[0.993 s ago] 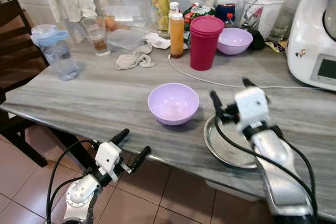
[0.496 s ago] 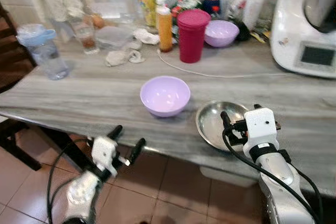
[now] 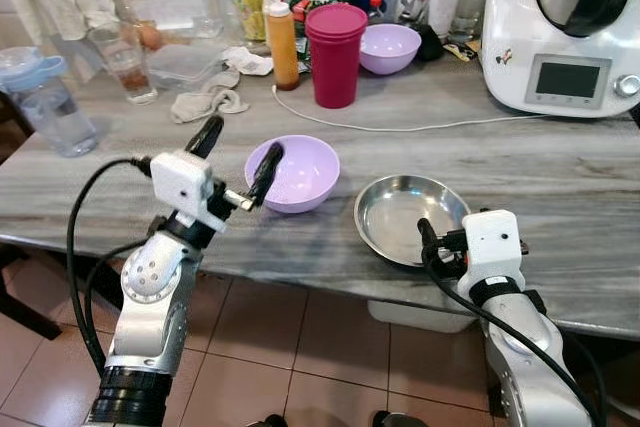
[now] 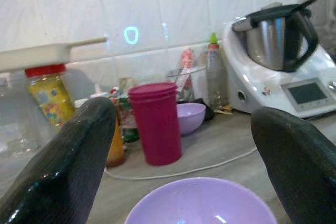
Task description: Setting the table
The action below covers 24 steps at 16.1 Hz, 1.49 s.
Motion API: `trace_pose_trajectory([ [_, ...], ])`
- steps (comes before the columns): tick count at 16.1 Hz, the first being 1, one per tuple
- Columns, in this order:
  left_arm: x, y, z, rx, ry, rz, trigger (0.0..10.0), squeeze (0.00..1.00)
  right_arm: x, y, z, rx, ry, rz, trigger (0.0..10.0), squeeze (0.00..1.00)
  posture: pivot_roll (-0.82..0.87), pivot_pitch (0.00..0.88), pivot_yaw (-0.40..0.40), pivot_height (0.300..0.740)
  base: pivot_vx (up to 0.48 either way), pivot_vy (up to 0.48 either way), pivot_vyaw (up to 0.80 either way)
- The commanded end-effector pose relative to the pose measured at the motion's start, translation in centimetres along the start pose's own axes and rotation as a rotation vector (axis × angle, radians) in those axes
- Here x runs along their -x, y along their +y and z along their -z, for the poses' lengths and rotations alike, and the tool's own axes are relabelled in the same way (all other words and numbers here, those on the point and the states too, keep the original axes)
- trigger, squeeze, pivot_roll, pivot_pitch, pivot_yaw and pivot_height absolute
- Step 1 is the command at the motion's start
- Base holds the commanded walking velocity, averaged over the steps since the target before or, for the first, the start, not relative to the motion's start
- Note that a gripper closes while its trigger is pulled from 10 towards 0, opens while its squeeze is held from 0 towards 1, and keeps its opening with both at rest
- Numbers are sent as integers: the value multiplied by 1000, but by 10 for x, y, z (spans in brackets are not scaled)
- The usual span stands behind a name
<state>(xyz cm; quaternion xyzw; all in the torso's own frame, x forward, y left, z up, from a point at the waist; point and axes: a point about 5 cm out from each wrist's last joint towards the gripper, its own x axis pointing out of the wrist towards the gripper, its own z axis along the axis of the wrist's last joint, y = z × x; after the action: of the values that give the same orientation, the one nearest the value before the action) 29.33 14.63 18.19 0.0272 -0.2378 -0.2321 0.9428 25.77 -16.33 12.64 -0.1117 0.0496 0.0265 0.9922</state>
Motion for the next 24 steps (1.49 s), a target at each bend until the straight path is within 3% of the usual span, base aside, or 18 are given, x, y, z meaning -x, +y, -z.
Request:
trace_pose_trajectory([
  [1,7,-1,2,-14,46,10,10000,0,-1,1,1,-13,5,6,10000,925,-282,78,100,740,0,0,0],
  [3,17,-4,7,-33,108,31,10000,0,0,-1,3,-9,25,16,10000,925,-281,79,102,740,0,0,0],
  [4,32,-7,14,-21,182,52,10000,0,2,-2,3,-12,26,18,10000,925,-281,86,105,740,0,0,0],
  [7,53,-10,29,-14,282,56,10000,0,-1,-6,0,-14,12,25,10000,925,-285,92,105,740,0,0,0],
  [13,62,-7,33,-19,341,62,10000,0,-11,-10,-13,-27,-4,-29,10000,910,-280,91,98,740,0,0,0],
  [17,62,-6,33,-21,345,57,10000,0,-11,1,-10,-41,26,-115,10000,906,-278,91,94,740,0,0,0],
  [20,63,-5,35,-21,350,64,10000,0,-18,2,-15,-24,23,-165,10000,780,-279,90,96,740,0,0,0],
  [24,65,-5,37,-7,358,90,10000,0,-30,-6,-25,12,7,-194,10000,710,-276,93,99,740,0,0,0],
])
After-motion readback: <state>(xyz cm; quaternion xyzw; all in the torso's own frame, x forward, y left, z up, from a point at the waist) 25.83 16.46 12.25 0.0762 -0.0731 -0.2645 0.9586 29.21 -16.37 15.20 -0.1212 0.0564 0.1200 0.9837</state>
